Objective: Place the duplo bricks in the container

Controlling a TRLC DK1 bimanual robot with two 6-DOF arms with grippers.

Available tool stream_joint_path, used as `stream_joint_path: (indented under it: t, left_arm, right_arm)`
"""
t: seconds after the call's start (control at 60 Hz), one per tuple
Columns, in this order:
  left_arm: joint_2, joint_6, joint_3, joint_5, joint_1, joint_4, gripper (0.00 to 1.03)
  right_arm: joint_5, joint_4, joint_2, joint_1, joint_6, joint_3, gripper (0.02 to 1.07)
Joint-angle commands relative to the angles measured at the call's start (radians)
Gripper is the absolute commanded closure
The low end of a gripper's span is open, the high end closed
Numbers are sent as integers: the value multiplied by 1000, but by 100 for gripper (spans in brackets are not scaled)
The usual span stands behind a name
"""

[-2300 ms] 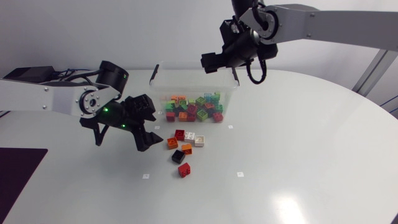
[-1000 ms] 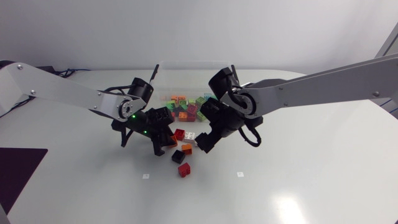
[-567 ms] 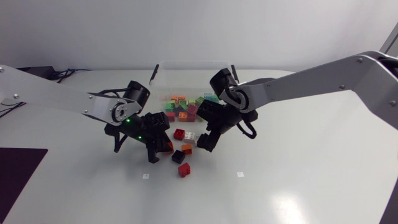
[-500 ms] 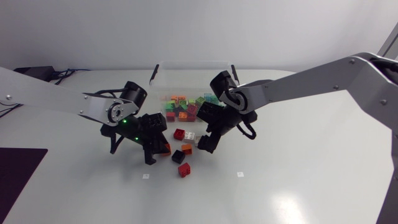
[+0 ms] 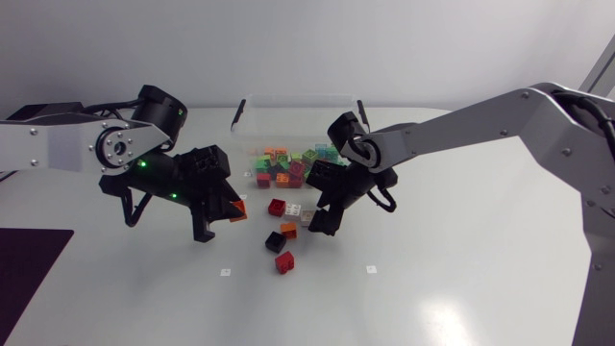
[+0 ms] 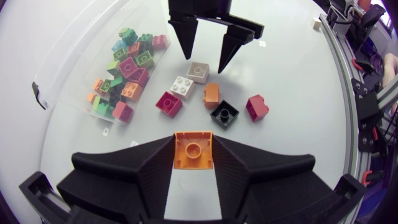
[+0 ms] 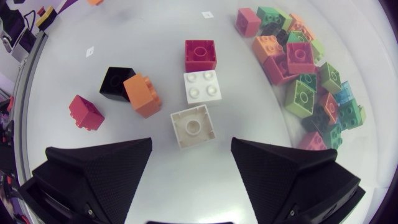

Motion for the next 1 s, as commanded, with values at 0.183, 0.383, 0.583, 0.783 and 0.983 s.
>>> stream_joint_path:
  t: [0.183, 0.383, 0.583, 0.783, 0.983]
  left_arm:
    - [-70, 9, 3, -14, -27, -44, 80]
    - [-98, 0, 18, -22, -39, -64, 80]
    - [-136, -1, 69, -22, -25, -99, 80]
    - [-137, -29, 135, -19, -2, -102, 80]
    - [-71, -129, 208, -19, -13, -22, 80]
  right_arm:
    - [44, -96, 76, 35, -69, 102, 37]
    - [73, -172, 117, 64, -108, 165, 47]
    - [90, -185, 143, 70, -114, 188, 68]
    - [88, -188, 117, 64, -102, 179, 70]
    - [88, -197, -13, 51, -89, 93, 70]
